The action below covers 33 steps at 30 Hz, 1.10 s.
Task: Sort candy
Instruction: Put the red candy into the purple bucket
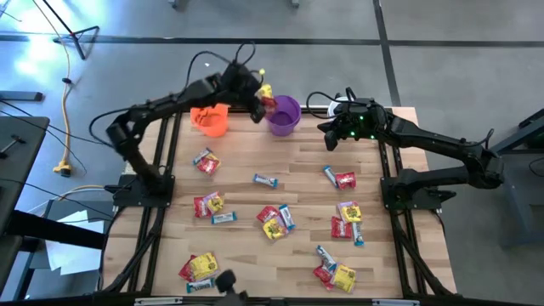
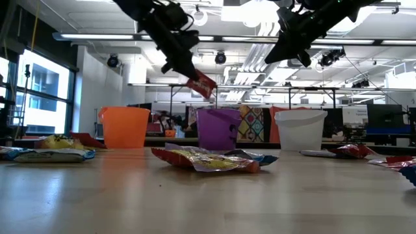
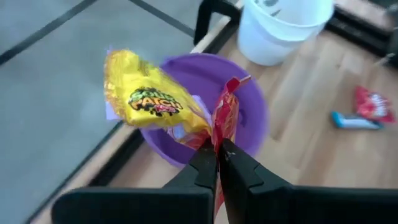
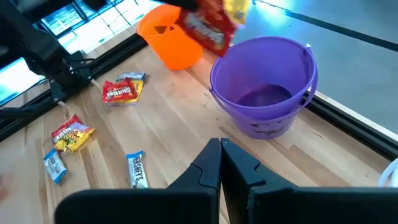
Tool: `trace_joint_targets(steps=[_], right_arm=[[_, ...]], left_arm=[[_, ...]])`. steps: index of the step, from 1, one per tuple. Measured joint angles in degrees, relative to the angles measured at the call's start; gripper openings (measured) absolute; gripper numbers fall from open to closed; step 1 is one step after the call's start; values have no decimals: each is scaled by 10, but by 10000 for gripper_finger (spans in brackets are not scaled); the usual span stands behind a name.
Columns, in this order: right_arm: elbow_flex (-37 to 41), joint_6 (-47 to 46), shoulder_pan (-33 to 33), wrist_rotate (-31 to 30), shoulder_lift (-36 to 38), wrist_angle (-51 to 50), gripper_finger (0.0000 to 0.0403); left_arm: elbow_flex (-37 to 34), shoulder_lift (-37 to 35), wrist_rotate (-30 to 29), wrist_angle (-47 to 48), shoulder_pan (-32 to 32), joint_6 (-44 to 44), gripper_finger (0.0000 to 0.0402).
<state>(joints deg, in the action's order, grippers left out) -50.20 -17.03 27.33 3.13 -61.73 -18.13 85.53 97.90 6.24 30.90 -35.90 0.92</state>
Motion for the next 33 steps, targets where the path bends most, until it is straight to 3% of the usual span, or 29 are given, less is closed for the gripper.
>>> trace_joint_targets(steps=[6,14,17,20,27,33], right_arm=[[0,6,0,0,0,0,0],[0,5,0,0,0,0,0],[0,6,0,0,0,0,0],[0,6,0,0,0,0,0],[0,7,0,0,0,0,0],[0,10,0,0,0,0,0]], left_arm=[[62,48,23,49,-3,-35,0],[35,-42,153,180,46,-31,0],[-29,-83,195,167,67,-8,0],[-128,-112,200,108,81,34,0],[-355,-96,193,-128,70,155,0],[-424,-60,183,-224,69,205,0]])
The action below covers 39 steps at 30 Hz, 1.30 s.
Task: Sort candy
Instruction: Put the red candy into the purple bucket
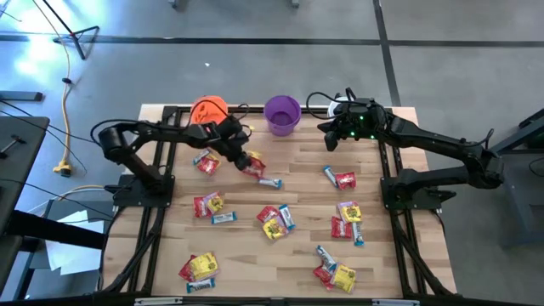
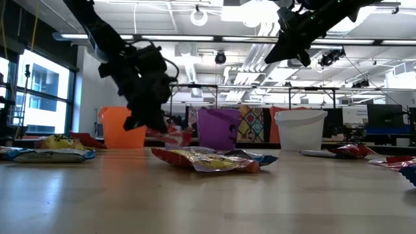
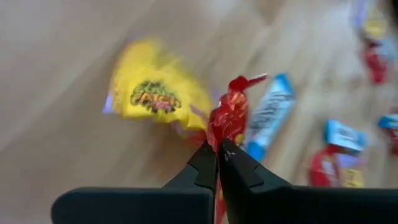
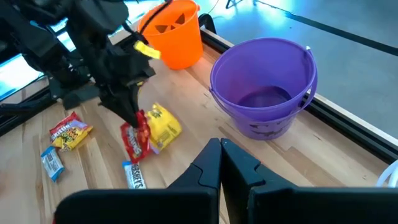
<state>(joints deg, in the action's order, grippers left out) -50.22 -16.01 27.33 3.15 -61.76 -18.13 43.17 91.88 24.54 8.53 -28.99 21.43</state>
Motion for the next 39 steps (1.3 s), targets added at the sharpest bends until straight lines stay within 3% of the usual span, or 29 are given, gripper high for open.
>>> trace_joint_targets(steps=[4,12,16,21,27,35,39], right_arm=[[0,0,0,0,0,0,0],[0,0,0,0,0,0,0],[0,5,0,0,0,0,0],[0,11,0,0,0,0,0],[0,11,0,-10,0,0,0],[0,15,0,-10,0,0,0],[0,14,0,-10,0,0,0]], left_arm=[[-1,22,-35,1,2,4,6],[-1,31,-25,-4,8,-11,66],[-1,31,3,-4,16,-33,77],[-1,31,9,12,30,-35,65],[-1,31,11,35,42,-31,6],[14,-13,17,40,49,-24,0],[48,-59,-20,42,48,-5,0]])
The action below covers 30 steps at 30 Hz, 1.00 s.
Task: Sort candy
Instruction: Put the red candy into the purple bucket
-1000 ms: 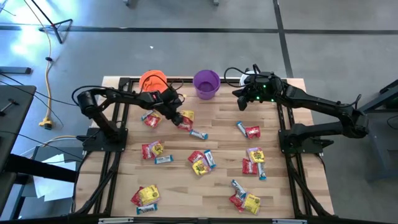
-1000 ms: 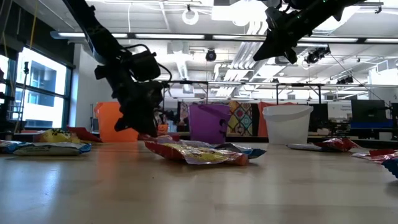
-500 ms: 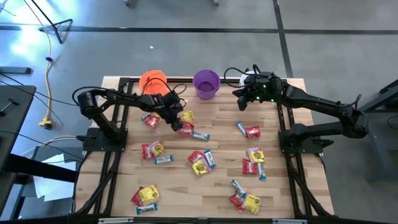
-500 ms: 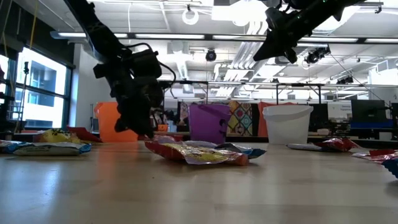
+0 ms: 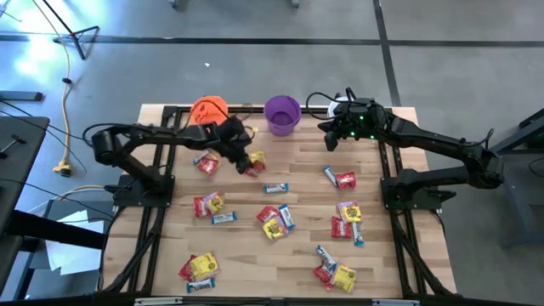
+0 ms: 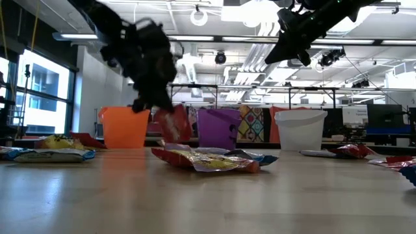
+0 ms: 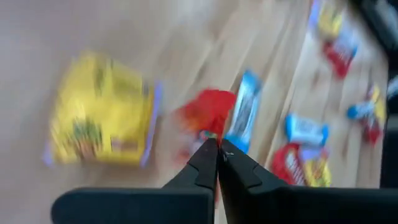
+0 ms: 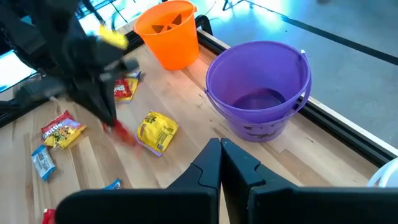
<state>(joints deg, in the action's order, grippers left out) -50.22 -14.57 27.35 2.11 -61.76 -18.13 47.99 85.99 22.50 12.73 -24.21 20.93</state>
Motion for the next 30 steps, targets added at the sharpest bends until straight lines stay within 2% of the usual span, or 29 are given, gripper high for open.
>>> trace_joint_targets(steps=[6,10,21,30], right_arm=[[0,-1,0,0,0,0,0],[0,0,0,0,0,0,0],[0,0,0,0,0,0,0],[0,0,0,0,0,0,0]], left_arm=[[91,-39,-75,48,-1,-16,0],[162,-29,-92,71,-11,-49,0],[306,72,-97,77,-82,-133,0],[362,178,-78,76,-114,-177,0]])
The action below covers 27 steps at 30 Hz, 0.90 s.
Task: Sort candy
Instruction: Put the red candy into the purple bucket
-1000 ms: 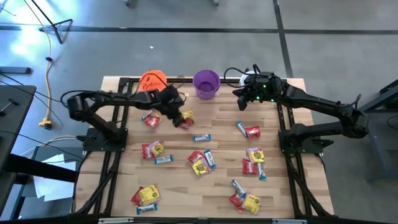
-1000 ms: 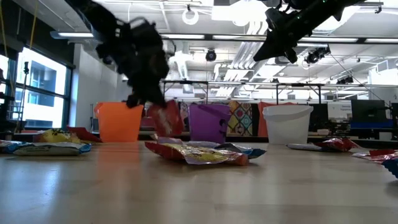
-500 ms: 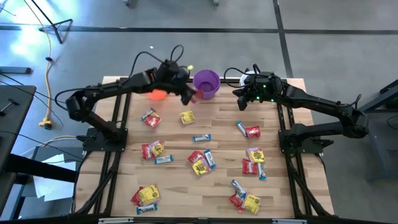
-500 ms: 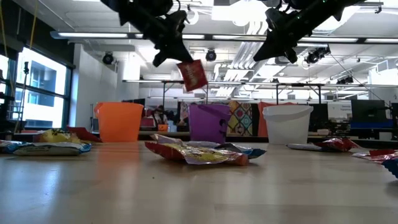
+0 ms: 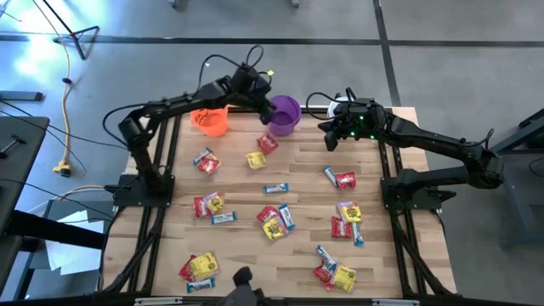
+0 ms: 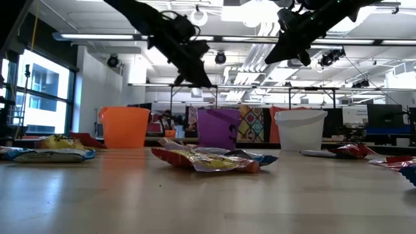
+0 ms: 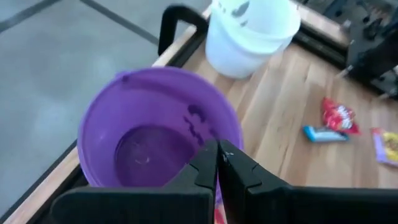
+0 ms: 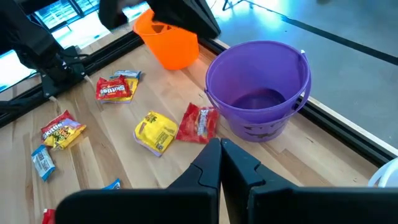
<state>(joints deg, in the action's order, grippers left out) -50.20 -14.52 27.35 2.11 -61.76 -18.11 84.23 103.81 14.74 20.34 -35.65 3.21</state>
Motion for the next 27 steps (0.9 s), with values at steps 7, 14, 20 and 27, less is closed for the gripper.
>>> trace_joint_targets(steps=[7,14,20,27], right_arm=[[0,0,0,0,0,0,0],[0,-2,0,0,0,0,0],[0,-2,0,-4,0,0,0],[0,0,0,-4,0,0,0]], left_arm=[[-35,-18,23,54,8,-25,0],[-206,-105,37,-4,34,41,0],[-272,-108,23,-55,30,189,13],[-273,-61,-3,-66,14,248,84]])
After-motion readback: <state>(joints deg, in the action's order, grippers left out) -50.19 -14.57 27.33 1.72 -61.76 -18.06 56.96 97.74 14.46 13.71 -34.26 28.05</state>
